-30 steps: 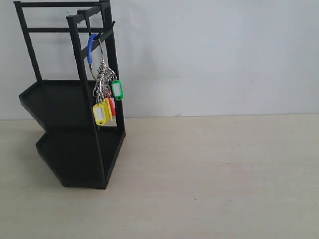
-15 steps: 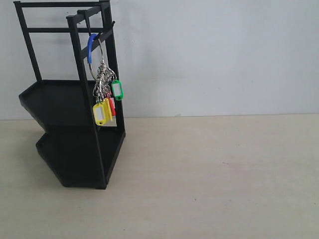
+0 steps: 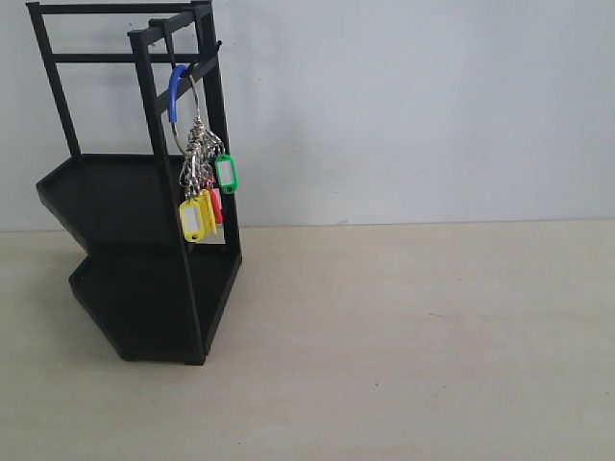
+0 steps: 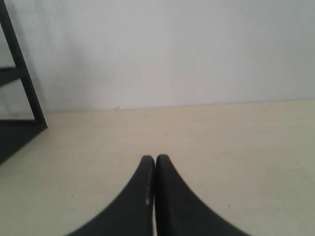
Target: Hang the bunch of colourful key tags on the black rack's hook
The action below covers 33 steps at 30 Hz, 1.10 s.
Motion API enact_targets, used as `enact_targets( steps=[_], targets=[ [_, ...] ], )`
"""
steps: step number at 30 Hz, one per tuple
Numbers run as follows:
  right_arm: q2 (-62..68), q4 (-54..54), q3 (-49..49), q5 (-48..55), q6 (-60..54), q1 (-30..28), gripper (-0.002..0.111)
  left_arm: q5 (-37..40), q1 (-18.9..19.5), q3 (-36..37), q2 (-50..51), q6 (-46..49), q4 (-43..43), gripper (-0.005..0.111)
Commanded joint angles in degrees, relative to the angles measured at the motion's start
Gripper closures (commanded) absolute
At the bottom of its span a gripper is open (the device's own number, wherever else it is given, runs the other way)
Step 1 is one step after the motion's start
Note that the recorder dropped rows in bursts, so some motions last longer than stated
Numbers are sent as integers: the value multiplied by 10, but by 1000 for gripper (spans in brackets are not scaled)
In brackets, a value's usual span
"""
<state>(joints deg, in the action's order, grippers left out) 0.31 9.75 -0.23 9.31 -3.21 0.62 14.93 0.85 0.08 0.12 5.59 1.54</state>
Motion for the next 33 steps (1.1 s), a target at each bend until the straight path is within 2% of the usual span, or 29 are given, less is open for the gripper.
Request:
enact_targets(
  steps=[1, 5, 13, 33],
  targets=[
    [-3, -3, 2, 45, -62, 0, 109, -4, -1, -1, -1, 0, -2, 102],
    [-3, -5, 2, 105, -65, 0, 109, -4, -1, -1, -1, 0, -2, 102],
    [-3, -3, 2, 105, -55, -29, 109, -4, -1, -1, -1, 0, -2, 102],
    [-3, 2, 2, 105, -12, -28, 109, -4, -1, -1, -1, 0, -2, 102]
  ],
)
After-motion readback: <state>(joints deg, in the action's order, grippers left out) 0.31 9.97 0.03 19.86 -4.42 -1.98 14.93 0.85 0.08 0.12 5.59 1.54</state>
